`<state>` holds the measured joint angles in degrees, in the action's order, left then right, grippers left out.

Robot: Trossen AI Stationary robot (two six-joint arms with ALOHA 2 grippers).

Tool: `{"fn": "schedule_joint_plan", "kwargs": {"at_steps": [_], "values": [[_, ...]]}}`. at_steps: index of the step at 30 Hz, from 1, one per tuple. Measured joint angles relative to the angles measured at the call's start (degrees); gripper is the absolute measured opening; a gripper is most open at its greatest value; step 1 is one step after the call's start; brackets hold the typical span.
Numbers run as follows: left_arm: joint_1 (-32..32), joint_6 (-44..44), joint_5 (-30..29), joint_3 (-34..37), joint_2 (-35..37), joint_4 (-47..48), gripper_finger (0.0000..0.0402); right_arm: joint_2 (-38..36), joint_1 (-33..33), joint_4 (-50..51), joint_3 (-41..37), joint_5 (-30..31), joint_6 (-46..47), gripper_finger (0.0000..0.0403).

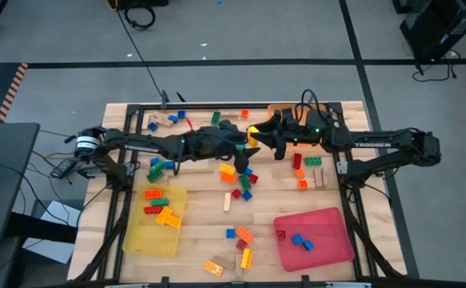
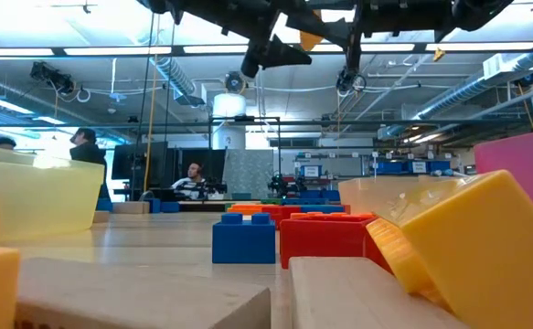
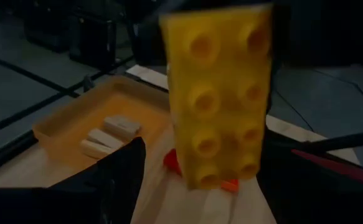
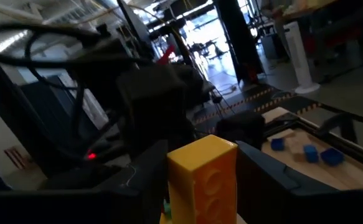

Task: Sort blocks by size
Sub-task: Put the large yellow game piece into the yellow bin

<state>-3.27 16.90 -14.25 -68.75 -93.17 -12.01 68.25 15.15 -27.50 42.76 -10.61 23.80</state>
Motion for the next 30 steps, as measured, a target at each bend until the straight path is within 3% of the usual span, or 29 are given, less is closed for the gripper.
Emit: {"fn": "schedule_joint_plan", "kwargs": {"at_steps": [14,25,30], "values": [[-0.1,-0.2,-3.6,0.0,0.0,-2.6,0.0288,0.0,0.0,1.8,0.0,0.5,-1.5,0.0179],[0.0,-0.1,-4.1,0.0,0.0,-3.4,0.0178,0.0,0.1,1.8,0.0,1.0,-1.6,0.0185],[-0.1,0.0,-4.2,0.0,0.0,-3.4,0.0156,0.0,0.1,1.8,0.0,1.3,-1.7,0.0192]]}}
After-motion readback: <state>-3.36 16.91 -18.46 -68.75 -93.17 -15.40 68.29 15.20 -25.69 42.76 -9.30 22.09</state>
